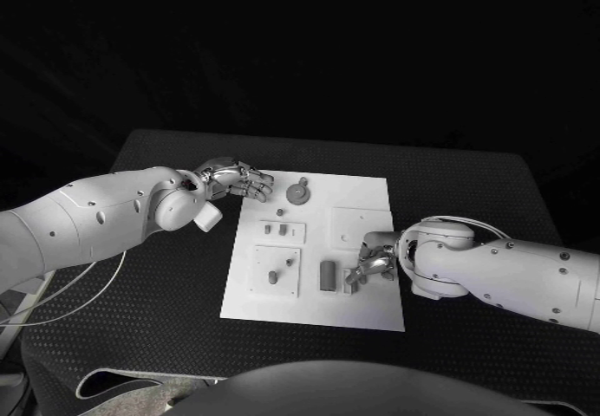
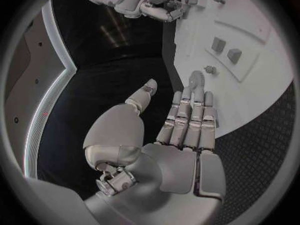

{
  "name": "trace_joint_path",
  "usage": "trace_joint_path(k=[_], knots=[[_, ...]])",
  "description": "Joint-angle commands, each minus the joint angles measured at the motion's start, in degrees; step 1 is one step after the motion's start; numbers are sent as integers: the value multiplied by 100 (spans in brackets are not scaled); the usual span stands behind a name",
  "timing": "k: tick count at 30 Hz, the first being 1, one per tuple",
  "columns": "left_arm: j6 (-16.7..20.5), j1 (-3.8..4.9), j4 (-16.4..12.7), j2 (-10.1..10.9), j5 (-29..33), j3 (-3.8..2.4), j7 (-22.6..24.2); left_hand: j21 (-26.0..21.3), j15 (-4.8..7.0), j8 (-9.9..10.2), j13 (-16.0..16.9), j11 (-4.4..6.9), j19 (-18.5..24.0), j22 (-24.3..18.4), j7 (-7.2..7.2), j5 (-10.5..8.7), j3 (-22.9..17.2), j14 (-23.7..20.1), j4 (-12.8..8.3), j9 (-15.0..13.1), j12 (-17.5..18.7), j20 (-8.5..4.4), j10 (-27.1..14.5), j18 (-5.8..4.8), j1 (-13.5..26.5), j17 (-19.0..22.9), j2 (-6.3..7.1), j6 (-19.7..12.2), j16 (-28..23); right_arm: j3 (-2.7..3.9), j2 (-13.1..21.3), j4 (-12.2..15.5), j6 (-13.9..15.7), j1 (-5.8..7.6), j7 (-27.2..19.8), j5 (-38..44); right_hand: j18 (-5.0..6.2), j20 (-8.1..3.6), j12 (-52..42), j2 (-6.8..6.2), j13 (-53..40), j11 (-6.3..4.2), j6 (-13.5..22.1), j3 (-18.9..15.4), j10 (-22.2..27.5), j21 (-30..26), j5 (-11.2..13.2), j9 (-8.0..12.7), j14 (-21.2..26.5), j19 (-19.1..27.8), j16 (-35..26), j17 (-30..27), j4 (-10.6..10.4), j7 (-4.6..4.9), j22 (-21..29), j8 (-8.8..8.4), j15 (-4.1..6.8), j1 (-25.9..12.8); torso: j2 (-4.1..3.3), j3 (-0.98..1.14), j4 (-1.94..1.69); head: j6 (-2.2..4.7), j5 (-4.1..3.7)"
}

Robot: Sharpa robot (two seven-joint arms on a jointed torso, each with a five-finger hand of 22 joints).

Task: Assemble the parts on the task board

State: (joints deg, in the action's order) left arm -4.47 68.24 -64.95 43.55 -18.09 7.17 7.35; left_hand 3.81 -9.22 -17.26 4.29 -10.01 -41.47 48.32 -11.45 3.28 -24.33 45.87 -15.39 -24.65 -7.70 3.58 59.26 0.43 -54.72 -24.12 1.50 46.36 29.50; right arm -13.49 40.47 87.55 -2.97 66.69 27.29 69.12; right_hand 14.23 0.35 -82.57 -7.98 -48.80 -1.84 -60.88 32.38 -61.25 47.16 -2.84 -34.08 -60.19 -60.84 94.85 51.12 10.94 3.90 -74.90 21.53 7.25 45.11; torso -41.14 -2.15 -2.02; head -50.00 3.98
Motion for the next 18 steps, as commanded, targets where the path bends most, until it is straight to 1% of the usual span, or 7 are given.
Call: trace_joint_path(k=[1, 2, 6, 11, 18], knots=[[-101, 3, -14, -4, -16, -3, 47, 34, -17, -27, 2, 8, 38, 9, -1, -27, 1, -36, -33, 2, -1, 19, -33, -43, 68, -6, -7, -29, -31, -71, 25, -94, -307, -88, 100, 483, 77, 19, 16, 40, -14, -16, 18, 52, -18, -30, -20, -3, 33, -43, 61, -4, 134, 33, -83, -171, 19, 117, 2, -3, 4, 0, -1], [-103, 3, -13, -4, -17, -3, 48, 34, -18, -28, 2, 8, 38, 9, -1, -28, 1, -36, -33, 2, -1, 19, -33, -43, 68, -7, -7, -29, -31, -71, 30, -94, -305, -88, 102, 484, 77, 26, 19, 56, -20, -16, 11, 66, -24, -32, -19, -6, 31, -49, 60, -5, 183, 35, -82, -176, 17, 126, 3, -2, 5, 0, 2], [-102, 3, -13, -4, -20, -3, 50, 34, -18, -28, 2, 8, 38, 9, 0, -28, 3, -37, -33, 2, -1, 19, -34, -43, 70, -8, -6, -28, -32, -71, 55, -106, -299, -91, 116, 485, 77, 31, 21, 68, -35, -14, 2, 81, -38, -33, -20, -9, 24, -56, 59, -1, 233, 34, -82, -181, 15, 132, 1, -3, 1, 0, -6], [-99, 3, -11, -1, -20, -3, 50, 33, -21, -33, 2, 5, 41, 10, -2, -45, 36, -39, -27, -1, 0, 23, -36, -43, 117, -18, 21, -29, -35, -71, 95, -120, -273, -92, 146, 511, 77, 34, 21, 82, -49, -14, -4, 86, -49, -35, -20, -11, 20, -59, 58, 1, 248, 34, -82, -182, 14, 126, 2, 0, 3, 0, -4], [-97, 3, -14, -4, -20, -3, 52, 33, -22, -34, 2, 5, 42, 10, -2, -45, 39, -40, -28, -1, 0, 22, -37, -43, 119, -20, 22, -30, -36, -71, 168, -139, -237, -93, 210, 543, 77, 40, 12, 99, -104, -15, -17, 87, -92, -37, -19, -14, 15, -65, 57, 1, 257, 32, -81, -184, 12, 96, 3, -6, 0, 0, -11]])
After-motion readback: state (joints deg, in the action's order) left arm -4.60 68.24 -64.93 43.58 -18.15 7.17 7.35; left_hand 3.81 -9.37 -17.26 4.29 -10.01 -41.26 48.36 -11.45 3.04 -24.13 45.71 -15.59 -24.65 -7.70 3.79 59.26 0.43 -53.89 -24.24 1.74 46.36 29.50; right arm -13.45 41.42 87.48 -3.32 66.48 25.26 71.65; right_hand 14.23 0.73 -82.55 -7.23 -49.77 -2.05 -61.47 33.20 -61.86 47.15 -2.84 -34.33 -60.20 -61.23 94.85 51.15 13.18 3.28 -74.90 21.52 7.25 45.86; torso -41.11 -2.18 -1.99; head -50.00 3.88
